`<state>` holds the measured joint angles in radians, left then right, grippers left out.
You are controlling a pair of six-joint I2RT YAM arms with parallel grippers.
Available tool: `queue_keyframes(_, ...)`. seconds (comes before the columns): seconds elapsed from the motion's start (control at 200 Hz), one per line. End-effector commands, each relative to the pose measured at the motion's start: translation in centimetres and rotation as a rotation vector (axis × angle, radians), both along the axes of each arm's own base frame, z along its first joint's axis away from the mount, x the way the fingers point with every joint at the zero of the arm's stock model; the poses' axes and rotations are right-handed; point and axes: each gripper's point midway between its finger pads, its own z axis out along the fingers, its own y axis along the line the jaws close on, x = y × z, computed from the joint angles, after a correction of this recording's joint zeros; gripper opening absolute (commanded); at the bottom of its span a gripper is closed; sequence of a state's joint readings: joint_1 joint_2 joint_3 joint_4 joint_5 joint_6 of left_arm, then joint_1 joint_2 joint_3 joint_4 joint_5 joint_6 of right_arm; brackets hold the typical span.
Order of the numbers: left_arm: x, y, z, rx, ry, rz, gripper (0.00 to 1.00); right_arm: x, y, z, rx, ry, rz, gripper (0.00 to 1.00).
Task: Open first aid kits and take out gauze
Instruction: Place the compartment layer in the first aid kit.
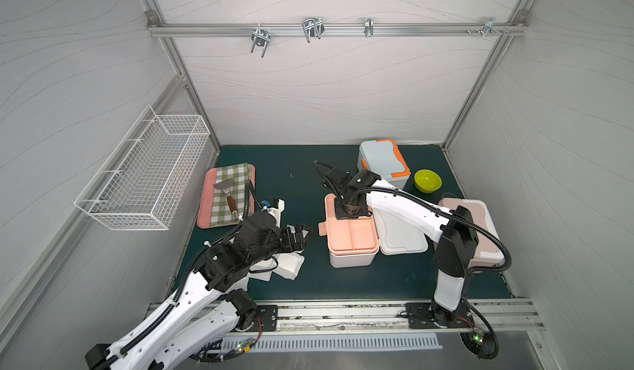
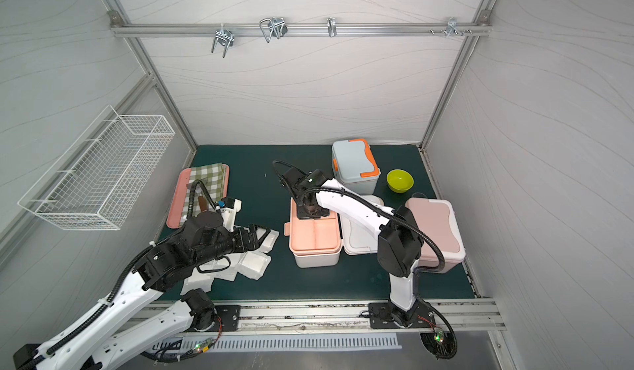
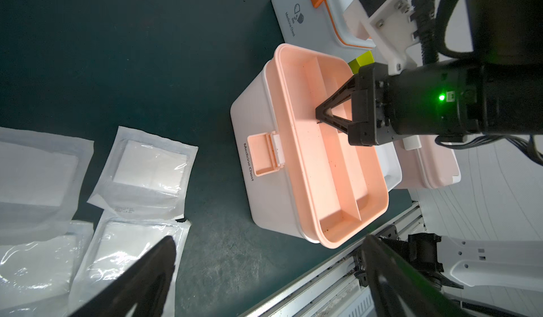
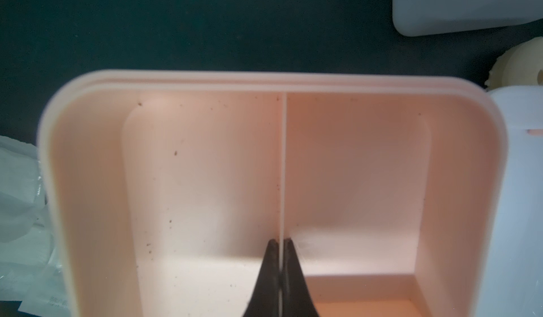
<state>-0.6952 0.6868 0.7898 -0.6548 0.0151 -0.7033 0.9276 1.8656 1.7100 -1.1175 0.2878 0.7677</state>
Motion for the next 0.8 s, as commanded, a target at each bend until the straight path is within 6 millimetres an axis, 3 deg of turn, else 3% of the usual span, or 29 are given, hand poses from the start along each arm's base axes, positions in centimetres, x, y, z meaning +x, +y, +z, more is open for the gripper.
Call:
queue_keyframes(0.0,0.1,0.4,0.4,-0.006,-0.014,0.021,0.99,-0.2,-1.6,0.1,-0.072,0.004,-0.037,0.00)
queue_keyframes(0.135,0.1,0.3,0.2,-0.012,-0.011,0.019,0.99,-0.3,-1.7,0.3,-0.063,-0.004,-0.029,0.00)
queue_keyframes(0.415,0.1,0.2,0.3,-0.022,-0.010,0.020,0.99,-1.3,0.3,-1.3,0.021,0.066,0.008,0.00)
queue_keyframes(0.56,0.1,0.3,0.2,-0.025,-0.007,0.025,0.99,-1.4,0.1,-1.8,0.012,0.082,0.007,0.00)
queue_keyframes(0.615,0.0,0.2,0.2,-0.026,-0.006,0.022,0.99,-1.4,0.2,-1.9,0.025,0.084,0.015,0.16)
queue_keyframes(0.695,0.0,0.2,0.4,-0.031,-0.010,0.019,0.99,-1.4,0.5,-1.3,0.061,0.073,0.027,0.28)
queue_keyframes(0.79,0.0,-0.1,0.6,-0.040,-0.011,0.009,0.99,-1.2,0.3,-0.1,0.094,0.057,0.029,0.34)
